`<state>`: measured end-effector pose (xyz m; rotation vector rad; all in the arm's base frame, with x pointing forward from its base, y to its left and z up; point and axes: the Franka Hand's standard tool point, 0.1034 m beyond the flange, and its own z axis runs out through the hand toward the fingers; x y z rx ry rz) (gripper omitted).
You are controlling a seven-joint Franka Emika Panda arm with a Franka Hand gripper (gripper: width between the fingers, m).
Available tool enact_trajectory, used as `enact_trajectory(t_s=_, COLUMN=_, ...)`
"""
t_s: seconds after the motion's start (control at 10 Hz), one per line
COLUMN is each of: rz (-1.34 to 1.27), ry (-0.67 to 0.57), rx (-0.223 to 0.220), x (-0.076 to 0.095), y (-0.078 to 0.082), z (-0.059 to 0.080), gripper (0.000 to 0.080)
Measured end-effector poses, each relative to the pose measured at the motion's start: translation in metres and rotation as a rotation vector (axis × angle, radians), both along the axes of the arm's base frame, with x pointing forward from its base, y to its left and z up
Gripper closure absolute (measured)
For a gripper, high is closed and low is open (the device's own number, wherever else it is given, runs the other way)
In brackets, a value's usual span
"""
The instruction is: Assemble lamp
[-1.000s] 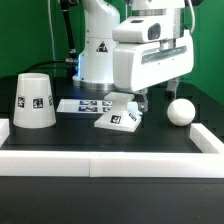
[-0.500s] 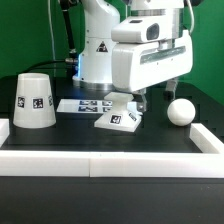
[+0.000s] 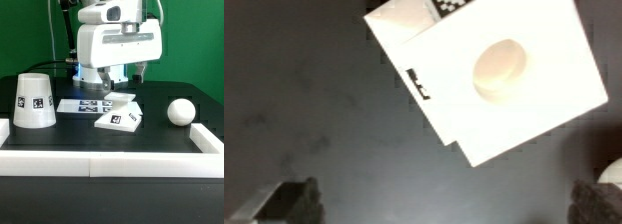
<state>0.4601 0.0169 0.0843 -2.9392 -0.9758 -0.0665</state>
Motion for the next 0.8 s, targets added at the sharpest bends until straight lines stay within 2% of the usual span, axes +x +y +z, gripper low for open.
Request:
enact_trajectory(t_s=0.3, rz=-0.204, ry=0.014, rx=0.006, x=-0.001, y=0.000, z=-0.001, gripper=0.0100)
enact_trajectory(t_s=0.6, rz=-0.553, ry=0.057, rx=-0.001, x=-0.008, y=-0.014, z=-0.008, gripper=0.0100)
enact_trajectory(t_s=0.8, rz=-0.680, ry=0.067, rx=0.007, x=-0.010, y=-0.014, z=-0.008, gripper=0.0100)
